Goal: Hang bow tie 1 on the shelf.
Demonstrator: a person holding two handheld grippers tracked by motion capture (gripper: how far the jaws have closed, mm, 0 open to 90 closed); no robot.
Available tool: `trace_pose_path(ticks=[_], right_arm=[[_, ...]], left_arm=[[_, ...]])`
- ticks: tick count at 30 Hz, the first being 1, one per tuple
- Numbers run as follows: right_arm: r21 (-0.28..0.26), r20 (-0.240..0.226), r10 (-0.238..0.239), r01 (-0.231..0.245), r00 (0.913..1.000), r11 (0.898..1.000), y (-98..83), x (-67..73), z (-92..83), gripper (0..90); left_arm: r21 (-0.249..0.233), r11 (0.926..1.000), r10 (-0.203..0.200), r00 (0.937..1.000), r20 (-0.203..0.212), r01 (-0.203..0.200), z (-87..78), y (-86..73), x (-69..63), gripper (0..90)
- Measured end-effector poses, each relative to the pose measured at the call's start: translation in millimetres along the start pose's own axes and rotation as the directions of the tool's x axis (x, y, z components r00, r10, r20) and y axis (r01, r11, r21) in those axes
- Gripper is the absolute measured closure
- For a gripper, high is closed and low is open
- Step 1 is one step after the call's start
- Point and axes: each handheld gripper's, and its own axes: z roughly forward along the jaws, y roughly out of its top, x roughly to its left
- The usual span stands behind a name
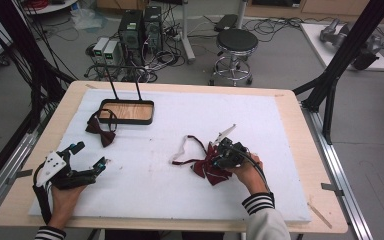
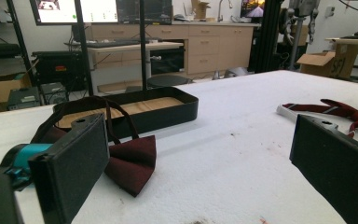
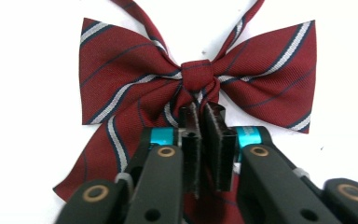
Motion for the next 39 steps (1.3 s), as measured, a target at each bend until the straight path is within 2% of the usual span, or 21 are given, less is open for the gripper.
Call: trace_pose_path(ticks=[3, 12, 14, 20, 24, 25, 26, 27, 28, 31, 32, 34, 35, 36, 39], right_arm=[[-0.001, -0.004, 0.029, -0.029, 0.9996, 1.000, -0.1, -0.4, -0.3, 87.0], [-0.028, -0.004, 0.043, -0.043, 0.9991, 0.999, -0.4, -0.8, -2.7, 87.1], [-0.051, -0.014, 0.059, -0.060, 0.9981, 0.997, -0.4, -0.5, -4.6, 87.1], [-0.094, -0.022, 0.057, -0.058, 0.9982, 0.994, 0.7, 0.3, -7.3, 87.1], [-0.164, -0.031, 0.053, -0.057, 0.9981, 0.985, 1.3, 4.0, -10.7, 87.1], [-0.164, -0.031, 0.053, -0.057, 0.9981, 0.985, 1.3, 4.0, -10.7, 87.1], [-0.194, -0.033, 0.058, -0.063, 0.9978, 0.979, 1.2, 5.7, -11.5, 87.1], [-0.194, -0.033, 0.058, -0.063, 0.9978, 0.979, 1.2, 5.7, -11.5, 87.1], [-0.225, -0.040, 0.062, -0.069, 0.9973, 0.972, 1.4, 7.2, -12.0, 87.1], [-0.246, -0.038, 0.056, -0.063, 0.9977, 0.967, 2.2, 8.8, -12.9, 87.1], [-0.283, -0.044, 0.055, -0.065, 0.9975, 0.957, 3.8, 11.1, -14.8, 87.1], [-0.322, -0.049, 0.053, -0.066, 0.9974, 0.944, 5.4, 12.9, -17.3, 87.1], [-0.322, -0.049, 0.053, -0.066, 0.9974, 0.944, 5.4, 12.9, -17.3, 87.1], [-0.366, -0.055, 0.055, -0.071, 0.9970, 0.928, 6.5, 12.9, -19.7, 87.1], [-0.412, -0.065, 0.058, -0.080, 0.9962, 0.908, 7.1, 13.5, -22.3, 87.1]], left_arm=[[0.000, 1.0000, 0.000, 1.0000, 0.000, 0.000, 0.0, 0.0, 0.0, 5.0], [0.001, 1.0000, 0.004, 1.0000, 0.000, -0.004, 0.0, 0.0, -0.1, 5.0], [0.001, 1.0000, 0.004, 1.0000, 0.000, -0.004, 0.0, 0.1, 0.0, 5.0], [0.000, 1.0000, 0.002, 1.0000, -0.001, -0.002, -0.1, 0.0, -0.1, 5.0], [0.002, 1.0000, 0.005, 1.0000, -0.005, -0.005, 0.1, 0.0, -0.4, 5.0], [0.003, 1.0000, 0.008, 1.0000, -0.005, -0.008, 0.1, 0.0, -0.4, 5.0], [0.004, 1.0000, 0.008, 1.0000, -0.004, -0.008, 0.1, 0.0, -0.5, 5.0], [0.004, 1.0000, 0.007, 1.0000, -0.004, -0.007, 0.1, 0.0, -0.4, 5.0], [0.002, 1.0000, 0.002, 1.0000, -0.005, -0.002, 0.1, 0.0, -0.2, 5.0], [0.003, 1.0000, -0.005, 1.0000, -0.005, 0.005, -0.1, 0.0, 0.6, 5.0], [0.002, 1.0000, -0.008, 1.0000, -0.005, 0.008, -0.1, 0.0, 0.8, 5.0], [0.003, 1.0000, -0.005, 1.0000, -0.006, 0.005, -0.1, 0.1, 0.7, 5.0], [0.003, 1.0000, -0.003, 1.0000, -0.006, 0.003, 0.2, 0.1, 0.4, 5.0], [0.012, 0.9999, -0.002, 1.0000, -0.006, 0.002, 0.8, 0.5, 0.5, 5.0], [0.020, 0.9998, -0.007, 1.0000, -0.004, 0.007, 2.1, 0.9, 0.8, 5.0]])
